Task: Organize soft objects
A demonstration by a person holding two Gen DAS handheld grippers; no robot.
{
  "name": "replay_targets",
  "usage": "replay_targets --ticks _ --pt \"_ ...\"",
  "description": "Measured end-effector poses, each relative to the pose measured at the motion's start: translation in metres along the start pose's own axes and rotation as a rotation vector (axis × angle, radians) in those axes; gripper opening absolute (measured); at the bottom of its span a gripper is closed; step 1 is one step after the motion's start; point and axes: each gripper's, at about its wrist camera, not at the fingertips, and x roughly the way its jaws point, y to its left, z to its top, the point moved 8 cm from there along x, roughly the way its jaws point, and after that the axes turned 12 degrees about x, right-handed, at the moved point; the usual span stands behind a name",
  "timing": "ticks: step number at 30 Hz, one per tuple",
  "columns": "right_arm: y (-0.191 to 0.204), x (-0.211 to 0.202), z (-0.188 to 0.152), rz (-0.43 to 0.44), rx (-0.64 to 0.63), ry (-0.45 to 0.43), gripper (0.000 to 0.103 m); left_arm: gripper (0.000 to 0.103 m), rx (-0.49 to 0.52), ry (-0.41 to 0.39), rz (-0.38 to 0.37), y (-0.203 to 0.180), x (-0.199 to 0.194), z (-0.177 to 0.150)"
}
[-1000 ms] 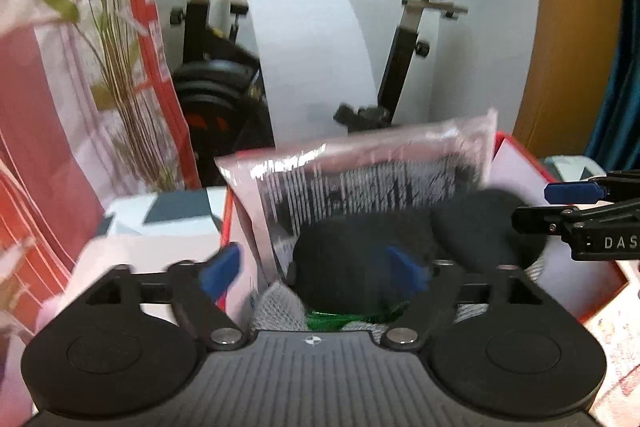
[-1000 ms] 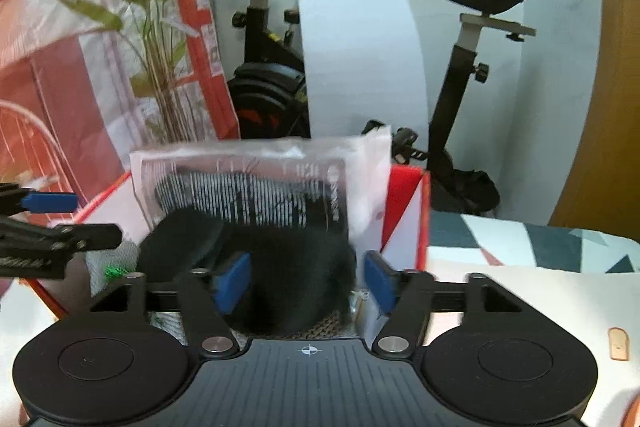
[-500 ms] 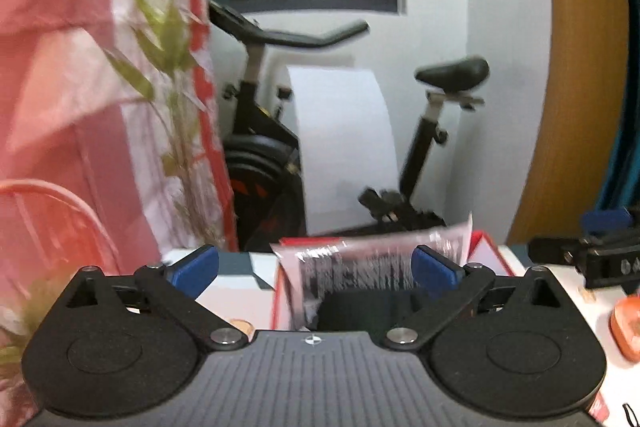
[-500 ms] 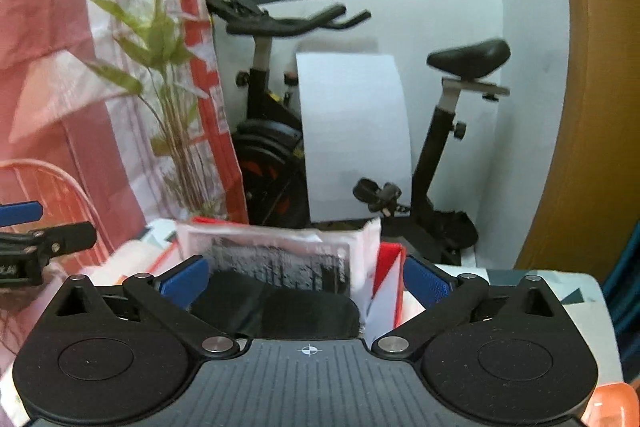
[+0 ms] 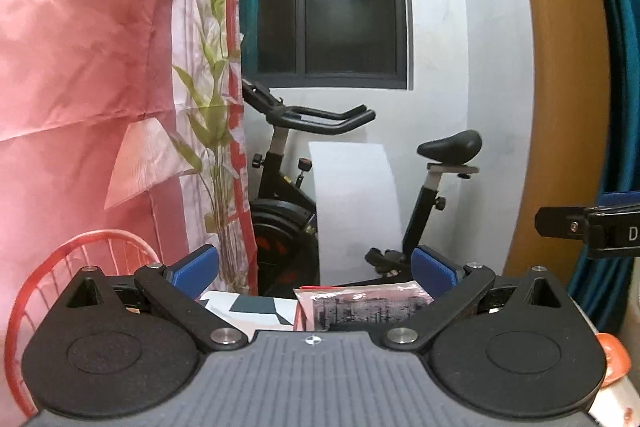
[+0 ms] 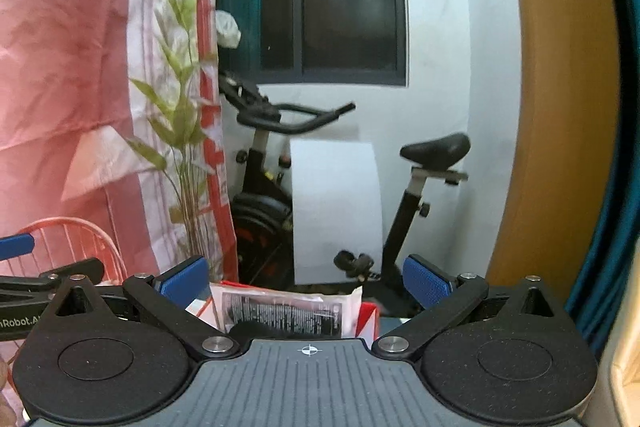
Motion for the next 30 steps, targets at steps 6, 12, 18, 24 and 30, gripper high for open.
replay_targets --ticks 6,12,18,24,30 --pt "0.003 -0.048 0.002 0.012 0.010 -0.051 0.103 0.103 -0.027 -0.044 0.006 0.003 -0.034 0.007" --pt "-0.004 -0.059 0.004 -0.005 0.027 -0.066 0.103 0.103 -0.010 -0.040 0.016 0.001 -0.037 0.009" --pt "-0.010 -0.060 0.003 -0.021 0.026 -0.078 0.103 0.103 -0.010 -0.039 0.012 0.000 -0.039 0.007" --pt "-0.012 -0.063 0.002 -0.020 0.027 -0.087 0.103 0.103 -0.003 -0.044 0.007 -0.001 -0.041 0.007" --pt "-0.011 -0.064 0.003 -0.015 0.025 -0.092 0.103 0.103 -0.012 -0.041 0.001 0.002 -0.041 0.007"
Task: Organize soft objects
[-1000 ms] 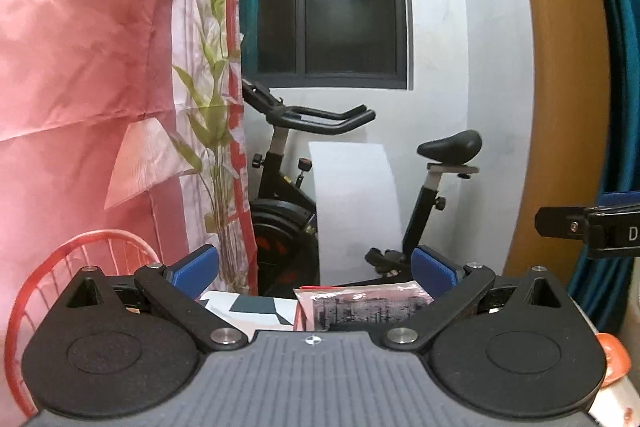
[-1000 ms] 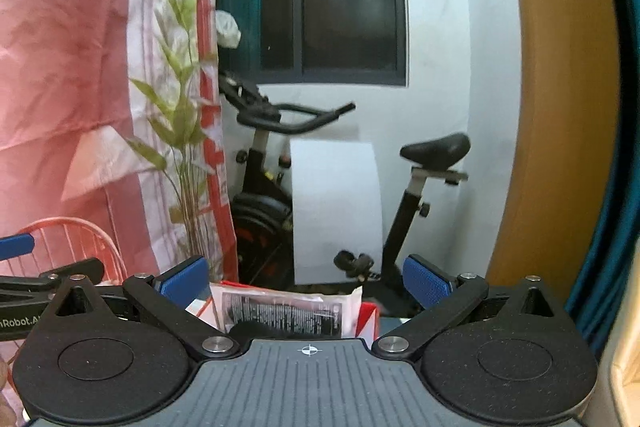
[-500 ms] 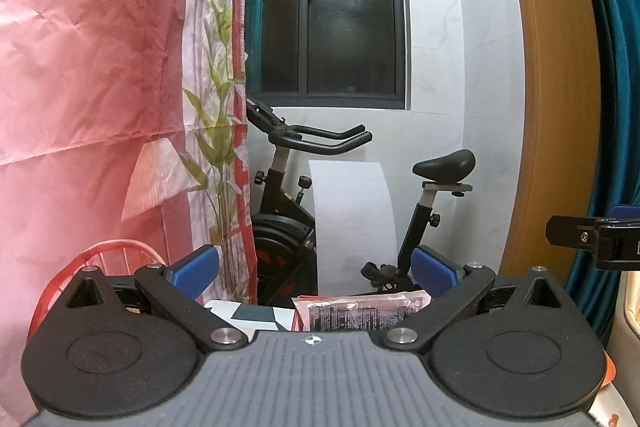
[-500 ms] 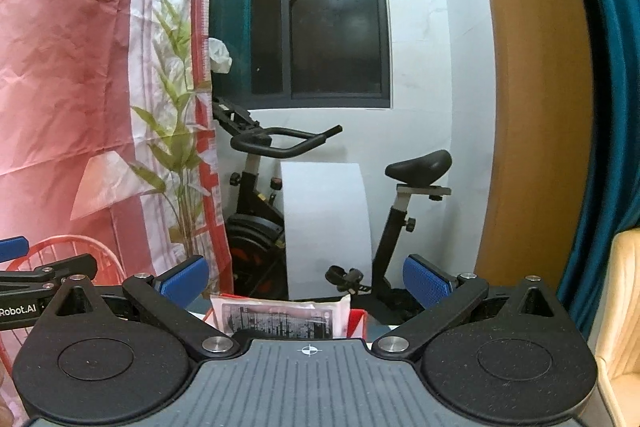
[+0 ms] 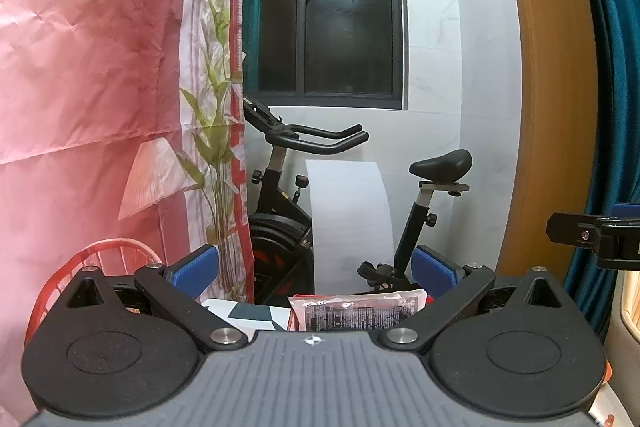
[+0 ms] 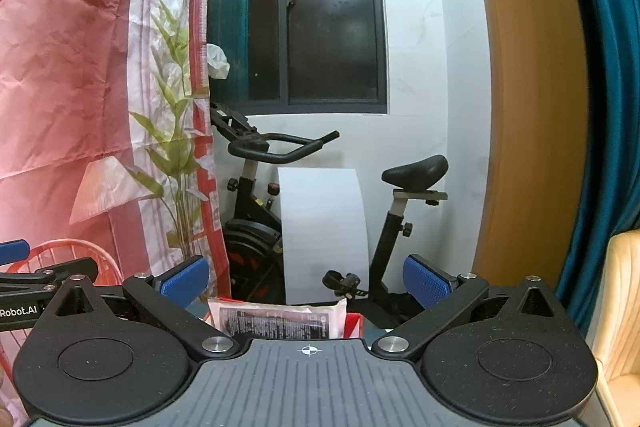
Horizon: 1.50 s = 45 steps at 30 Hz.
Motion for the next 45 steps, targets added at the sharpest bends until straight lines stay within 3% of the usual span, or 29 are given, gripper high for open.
replay_targets --ticks 45 --pt "-0.0007 -0.0027 0.0011 0.000 -0.001 -0.003 0.103 0.103 -0.005 0.006 0.000 0.0032 -0.0036 0.0023"
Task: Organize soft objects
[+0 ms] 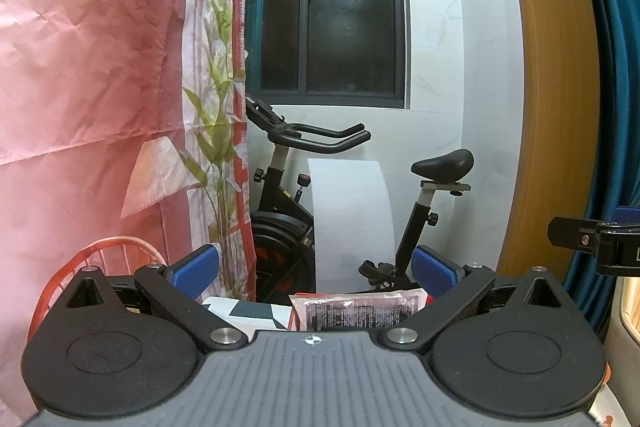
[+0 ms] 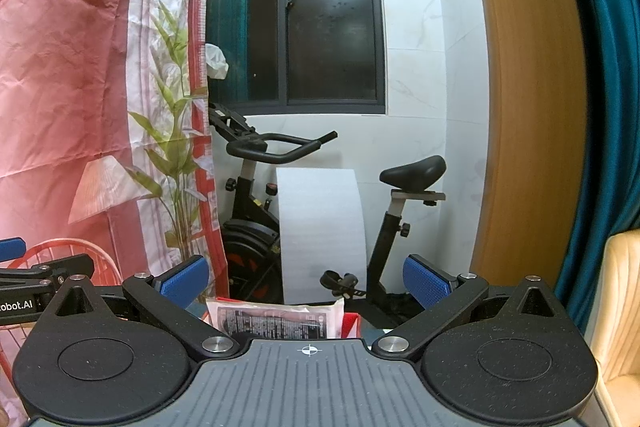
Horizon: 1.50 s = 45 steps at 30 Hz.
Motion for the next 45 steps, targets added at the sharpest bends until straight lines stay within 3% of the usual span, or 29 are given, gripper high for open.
replay_targets --ticks 45 --pt "-0.014 0.000 -0.004 -0.005 0.007 0.006 0.103 0.103 -0.016 -0.009 0.022 0.007 -0.001 0.006"
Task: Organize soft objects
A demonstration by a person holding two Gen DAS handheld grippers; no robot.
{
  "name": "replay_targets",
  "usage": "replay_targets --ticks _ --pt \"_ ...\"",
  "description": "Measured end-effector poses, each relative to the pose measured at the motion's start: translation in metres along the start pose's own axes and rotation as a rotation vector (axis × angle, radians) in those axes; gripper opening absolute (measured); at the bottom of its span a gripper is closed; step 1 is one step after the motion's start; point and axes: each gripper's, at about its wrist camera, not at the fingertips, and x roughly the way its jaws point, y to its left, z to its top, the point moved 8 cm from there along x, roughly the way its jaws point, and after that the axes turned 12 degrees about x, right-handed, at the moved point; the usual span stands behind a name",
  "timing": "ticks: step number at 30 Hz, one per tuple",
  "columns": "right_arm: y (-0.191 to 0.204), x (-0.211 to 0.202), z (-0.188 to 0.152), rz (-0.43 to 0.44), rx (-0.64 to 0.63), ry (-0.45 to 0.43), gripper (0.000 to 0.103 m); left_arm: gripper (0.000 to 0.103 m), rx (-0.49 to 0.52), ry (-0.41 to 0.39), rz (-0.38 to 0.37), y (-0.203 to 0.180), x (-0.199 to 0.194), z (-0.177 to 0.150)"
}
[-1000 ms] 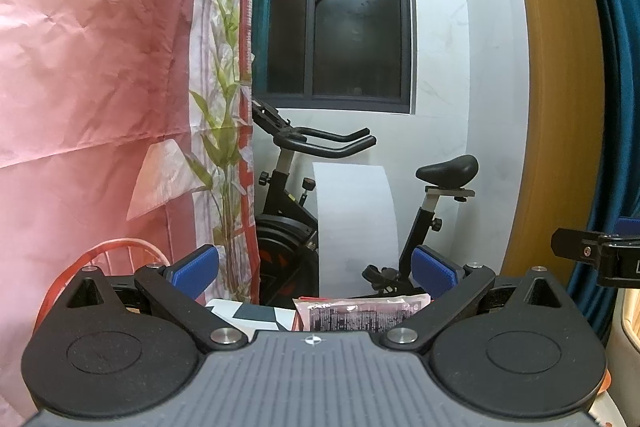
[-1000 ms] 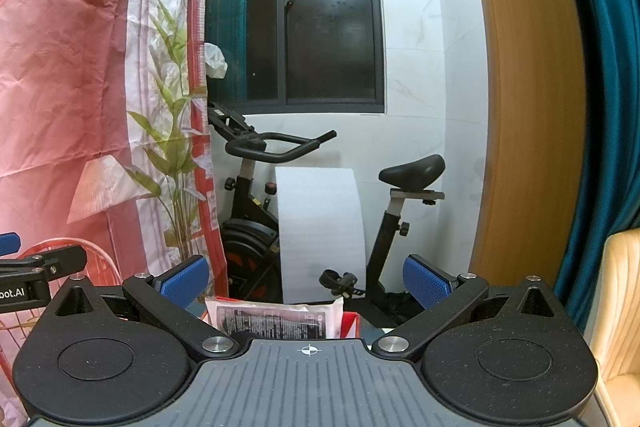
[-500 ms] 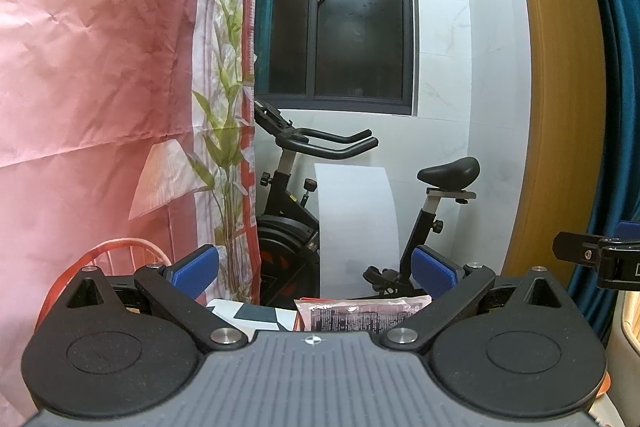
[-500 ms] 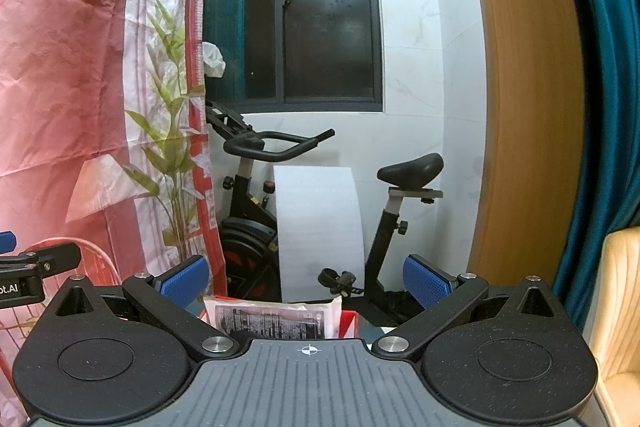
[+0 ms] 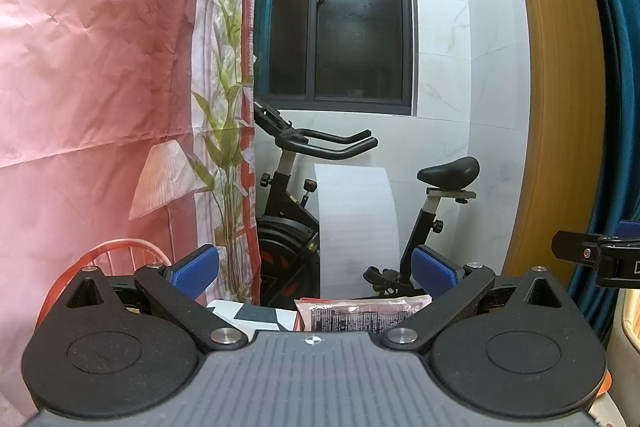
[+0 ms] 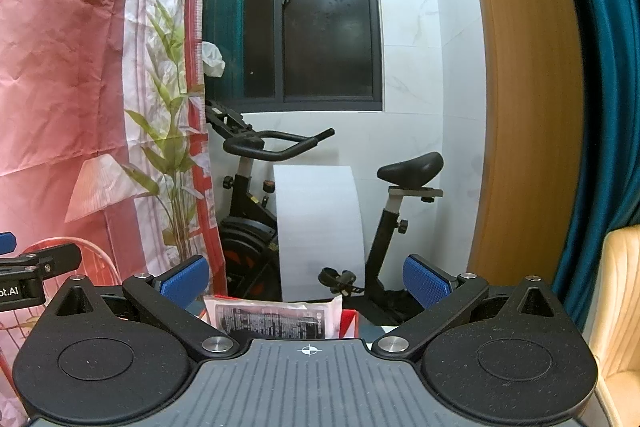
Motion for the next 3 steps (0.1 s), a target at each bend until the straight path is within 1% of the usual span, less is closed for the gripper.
replay_targets --ticks 3 --pt "0.0002 0.0004 -0.0007 -0.003 -0.003 0.003 0.103 0.103 -0.005 0.000 0.001 0.0003 -0.0003 -0.0007"
